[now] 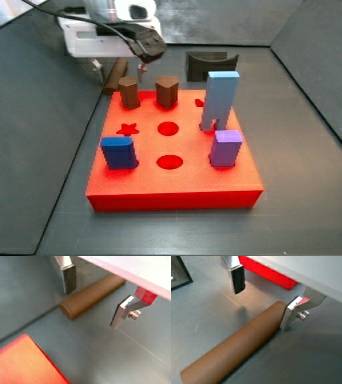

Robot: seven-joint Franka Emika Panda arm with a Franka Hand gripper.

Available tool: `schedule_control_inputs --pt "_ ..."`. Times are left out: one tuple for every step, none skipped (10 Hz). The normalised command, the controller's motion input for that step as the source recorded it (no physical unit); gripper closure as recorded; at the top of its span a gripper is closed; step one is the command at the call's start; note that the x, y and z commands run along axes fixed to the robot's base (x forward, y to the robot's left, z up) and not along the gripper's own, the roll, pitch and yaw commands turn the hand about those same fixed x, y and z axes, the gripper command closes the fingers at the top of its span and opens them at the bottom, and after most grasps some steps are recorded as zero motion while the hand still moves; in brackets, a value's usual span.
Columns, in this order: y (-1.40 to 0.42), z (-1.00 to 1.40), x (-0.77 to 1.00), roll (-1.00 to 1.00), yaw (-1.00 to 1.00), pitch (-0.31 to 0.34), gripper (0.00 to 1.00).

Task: Pick up the oval object. Move up. Place the oval object on the fixture. Regrasp the oval object. Move to above the board. Insert the oval object.
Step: Pick up the oval object.

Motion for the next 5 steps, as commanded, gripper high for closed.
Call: schedule_control_inputs --pt "0.0 -0.45 0.14 -0.03 0.0 -0.007 0.0" --pt "0.01 -0.37 0.08 -0.04 0.0 -0.013 0.0" --pt "0.0 0.0 0.16 -0.01 0.0 0.014 0.0" --pt "0.0 0.0 0.0 0.0 0.0 -0.021 0.0" --pt "0.0 0.0 -0.04 0.0 0.03 -0.051 0.0"
